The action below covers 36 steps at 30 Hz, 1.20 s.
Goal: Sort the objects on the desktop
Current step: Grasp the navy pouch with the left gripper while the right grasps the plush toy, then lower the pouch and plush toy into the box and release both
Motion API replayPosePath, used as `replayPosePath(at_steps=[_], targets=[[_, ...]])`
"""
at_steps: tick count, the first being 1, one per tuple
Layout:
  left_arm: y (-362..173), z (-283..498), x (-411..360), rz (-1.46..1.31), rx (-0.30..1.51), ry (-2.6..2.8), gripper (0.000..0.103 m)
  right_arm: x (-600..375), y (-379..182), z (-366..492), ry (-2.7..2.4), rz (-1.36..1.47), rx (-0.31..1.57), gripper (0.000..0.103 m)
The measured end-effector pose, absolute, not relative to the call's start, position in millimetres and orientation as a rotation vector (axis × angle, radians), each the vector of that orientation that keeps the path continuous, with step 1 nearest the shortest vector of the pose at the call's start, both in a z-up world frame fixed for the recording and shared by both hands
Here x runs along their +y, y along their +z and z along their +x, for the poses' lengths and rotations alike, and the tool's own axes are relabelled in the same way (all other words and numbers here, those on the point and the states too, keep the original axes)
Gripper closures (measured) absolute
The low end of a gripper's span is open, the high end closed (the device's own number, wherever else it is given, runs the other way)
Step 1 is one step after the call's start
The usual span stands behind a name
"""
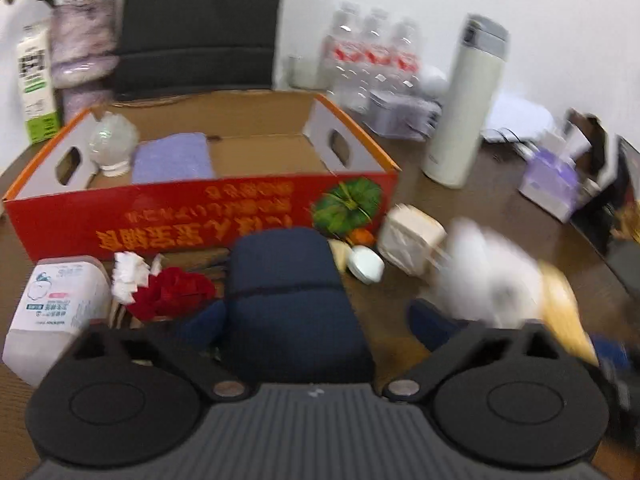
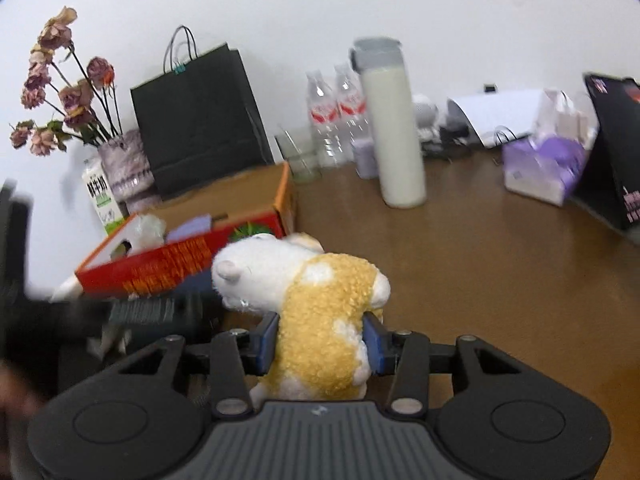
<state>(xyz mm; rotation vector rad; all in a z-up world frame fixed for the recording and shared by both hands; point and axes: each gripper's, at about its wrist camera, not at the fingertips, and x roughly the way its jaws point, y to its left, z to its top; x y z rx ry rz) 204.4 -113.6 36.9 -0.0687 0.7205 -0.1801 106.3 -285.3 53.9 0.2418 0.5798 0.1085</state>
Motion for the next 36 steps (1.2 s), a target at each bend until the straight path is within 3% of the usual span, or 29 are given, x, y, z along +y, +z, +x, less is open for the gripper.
replayPosePath(at_steps=[1,2,6,12,20,22,25,26,30,33,34,36], targets=[[37,205,-110,-0.079,0.724,-0.167,0.040,-287,51,101,0.104,0.233,0.589,0.060],[39,203,-107,-0.096,0.723,-0.190,0.043,-287,49,97,0.106,0.222,0.590,0.060],[59,169,-99,-0.080,0.648,-0.191,0.045,-286,49,80,0.130,0.184,0.579,0.060],[95,58,-61,-0.086,0.534,-0.205,0.045,-276,65,46,0.231,0.086,0.543,0.060],[43,-13,-50,-0.004,0.674,-0.083,0.044,-229,46,15,0.323,-0.068,0.583,0.059],[32,-17,-49,0.021,0.693,-0.068,0.036,-219,46,12,0.320,-0.121,0.580,0.056],[30,-20,-46,0.018,0.668,-0.081,0.014,-211,48,4,0.310,-0.180,0.580,0.050],[31,-21,-45,0.006,0.657,-0.089,0.012,-211,49,2,0.306,-0.183,0.578,0.044],[26,-9,-34,-0.080,0.722,-0.103,0.011,-214,47,2,0.306,-0.161,0.599,0.043],[20,1,-26,-0.145,0.762,-0.084,0.021,-217,47,8,0.303,-0.136,0.604,0.043],[19,2,-25,-0.152,0.752,-0.090,0.033,-218,46,11,0.303,-0.121,0.615,0.043],[18,-2,-27,-0.149,0.724,-0.097,0.038,-219,42,18,0.306,-0.101,0.642,0.057]])
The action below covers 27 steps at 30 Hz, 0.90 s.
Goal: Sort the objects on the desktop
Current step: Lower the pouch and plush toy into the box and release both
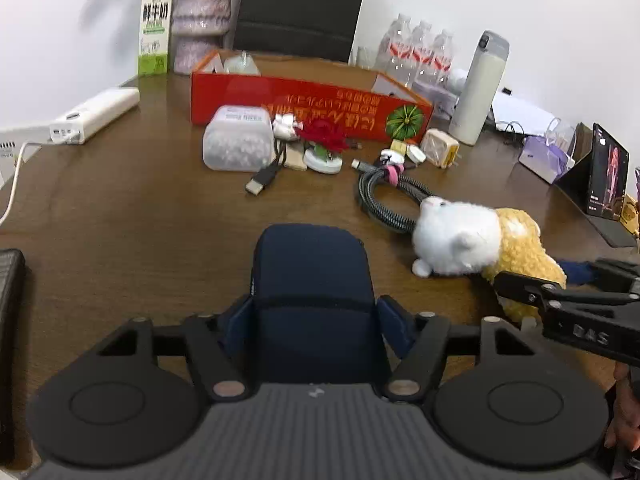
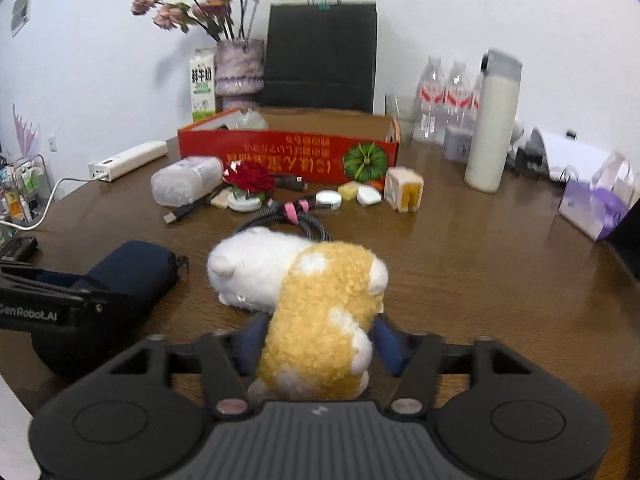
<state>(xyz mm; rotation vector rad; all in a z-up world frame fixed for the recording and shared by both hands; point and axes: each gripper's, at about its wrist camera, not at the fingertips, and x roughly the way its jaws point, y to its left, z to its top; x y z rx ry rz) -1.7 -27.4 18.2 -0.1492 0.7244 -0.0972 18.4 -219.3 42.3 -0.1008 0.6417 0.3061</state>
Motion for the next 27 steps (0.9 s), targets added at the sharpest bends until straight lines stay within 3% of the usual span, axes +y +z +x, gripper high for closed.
replayPosePath(at_steps=[2,10,14,18,22,27], targets=[[22,-5,-28,-0.166,0.707,-0.088,0.044,-218,43,17,0.292,-0.108,0.629,0.060],[75,18,-28,-0.247,0.588,-0.202,0.045,-226,99,29,0.315,-0.035,0.462,0.060],[122,97,-31,-0.279,0.543,-0.284,0.045,-219,148,100,0.294,-0.028,0.401,0.059],[152,210,-47,-0.224,0.545,-0.245,0.045,-211,189,224,0.255,0.022,0.453,0.059],[129,314,-57,-0.225,0.656,-0.179,0.044,-193,193,344,0.247,0.016,0.579,0.059],[68,376,-63,-0.218,0.770,-0.117,0.044,-163,140,424,0.208,-0.056,0.728,0.059]])
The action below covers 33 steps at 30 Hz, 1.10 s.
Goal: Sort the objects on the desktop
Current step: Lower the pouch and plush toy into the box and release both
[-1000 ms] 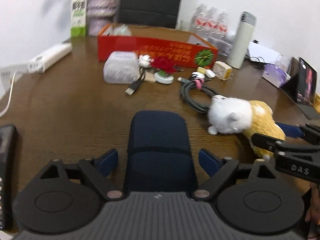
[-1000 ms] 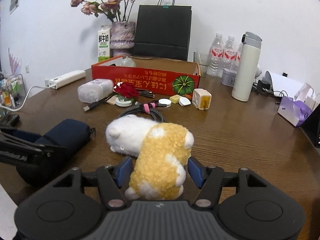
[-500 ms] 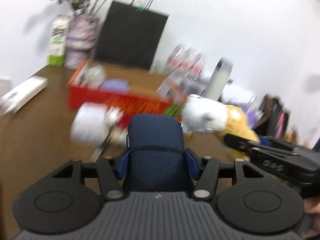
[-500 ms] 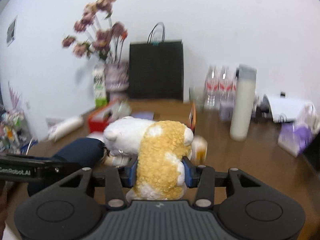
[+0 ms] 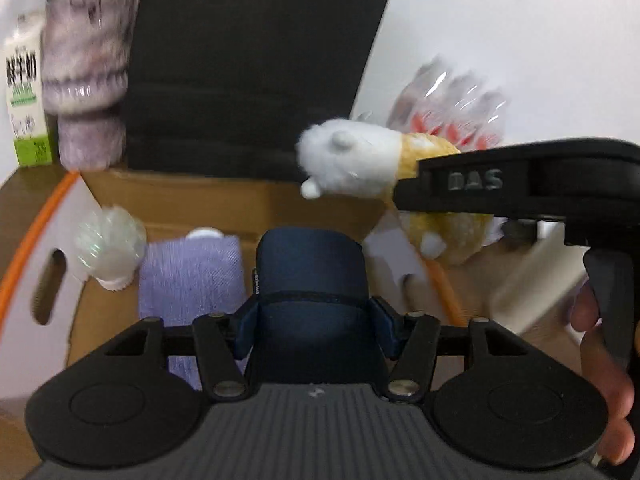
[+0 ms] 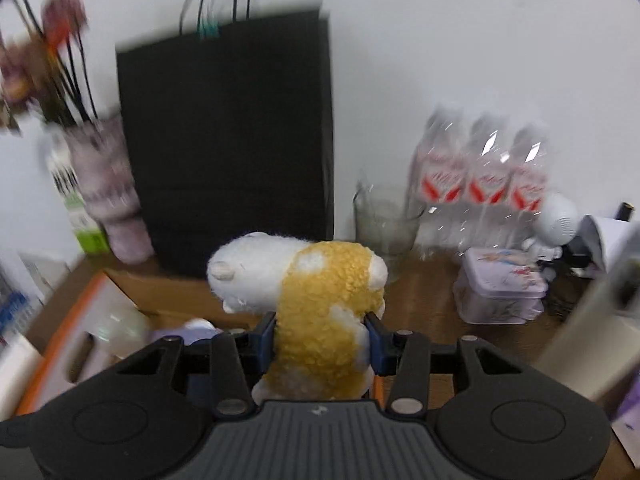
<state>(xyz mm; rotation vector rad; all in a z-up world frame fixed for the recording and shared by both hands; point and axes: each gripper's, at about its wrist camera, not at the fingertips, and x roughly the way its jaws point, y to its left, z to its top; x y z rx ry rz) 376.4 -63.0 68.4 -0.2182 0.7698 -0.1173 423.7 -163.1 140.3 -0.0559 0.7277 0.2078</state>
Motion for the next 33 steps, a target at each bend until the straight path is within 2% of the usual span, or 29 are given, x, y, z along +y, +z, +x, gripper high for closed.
replayPosePath(at_steps=[6,8,13,15,16,19,22,26,29,33], targets=[[39,401,-70,-0.188,0.843,-0.195,0.037,-144,85,462,0.162,-0.143,0.835,0.055],[42,398,-61,-0.218,0.823,-0.185,0.022,-146,77,467,0.152,-0.134,0.855,0.050],[69,378,-31,-0.273,0.772,-0.203,0.016,-160,96,453,0.197,-0.059,0.819,0.040],[85,368,-25,-0.234,0.759,-0.166,0.015,-162,112,442,0.194,-0.073,0.780,0.029],[92,361,-22,-0.213,0.755,-0.143,0.015,-164,119,436,0.194,-0.080,0.767,0.029],[116,335,-5,-0.195,0.766,-0.101,0.013,-172,135,405,0.220,-0.086,0.759,0.029],[142,301,14,-0.161,0.730,-0.111,0.003,-178,143,371,0.238,-0.091,0.752,0.028],[163,251,30,-0.115,0.705,-0.088,0.000,-187,148,318,0.264,-0.058,0.733,0.026],[152,201,30,-0.113,0.650,-0.053,0.000,-194,143,267,0.291,-0.008,0.690,0.020],[107,132,12,-0.139,0.614,-0.032,0.000,-198,112,183,0.304,0.041,0.622,0.017]])
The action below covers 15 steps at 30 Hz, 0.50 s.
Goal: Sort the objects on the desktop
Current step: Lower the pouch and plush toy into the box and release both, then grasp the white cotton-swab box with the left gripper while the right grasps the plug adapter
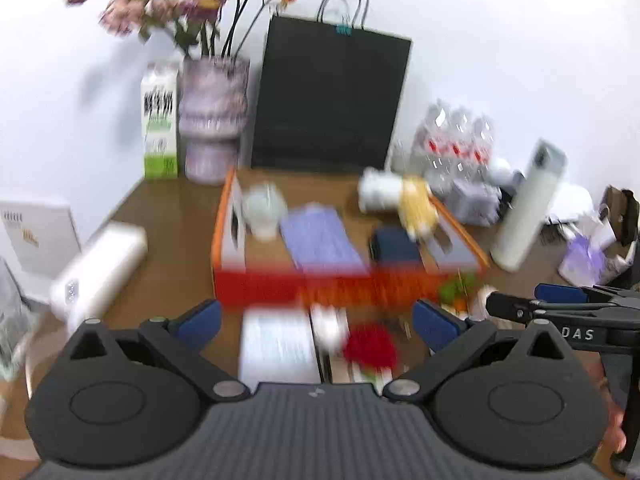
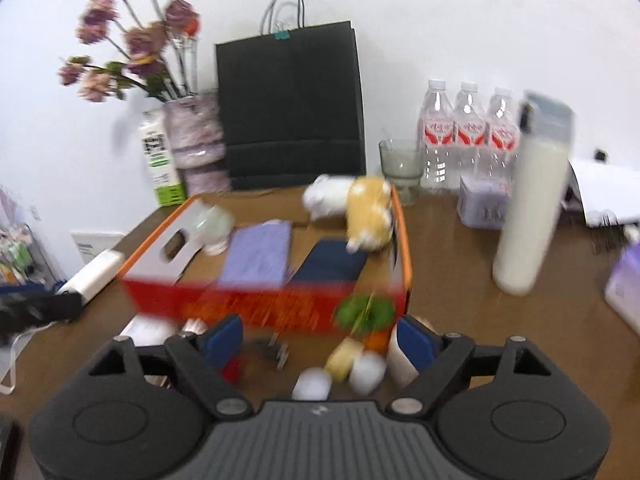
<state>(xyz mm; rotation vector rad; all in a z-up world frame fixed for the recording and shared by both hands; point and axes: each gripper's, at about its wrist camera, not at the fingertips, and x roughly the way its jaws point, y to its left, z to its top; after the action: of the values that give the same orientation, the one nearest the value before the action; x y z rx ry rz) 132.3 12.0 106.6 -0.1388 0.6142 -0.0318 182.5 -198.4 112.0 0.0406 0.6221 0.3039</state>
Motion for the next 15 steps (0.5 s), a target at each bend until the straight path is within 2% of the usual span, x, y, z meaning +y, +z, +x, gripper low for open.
replayPosePath(at_steps=[4,7,15], targets=[[59,69,-6,-0.092,0.563,0.022,0.000,-200,73,106,0.314,0.005,0.585,0.016],[33,41,-7,-0.129,0.594,0.024,0.000,-200,53,69,0.294,-0.045,0.601,0.016],[8,26,-7,-0.181,0.621,0.051,0.000,-202,33,36,0.265,-0.023,0.577,0.016]])
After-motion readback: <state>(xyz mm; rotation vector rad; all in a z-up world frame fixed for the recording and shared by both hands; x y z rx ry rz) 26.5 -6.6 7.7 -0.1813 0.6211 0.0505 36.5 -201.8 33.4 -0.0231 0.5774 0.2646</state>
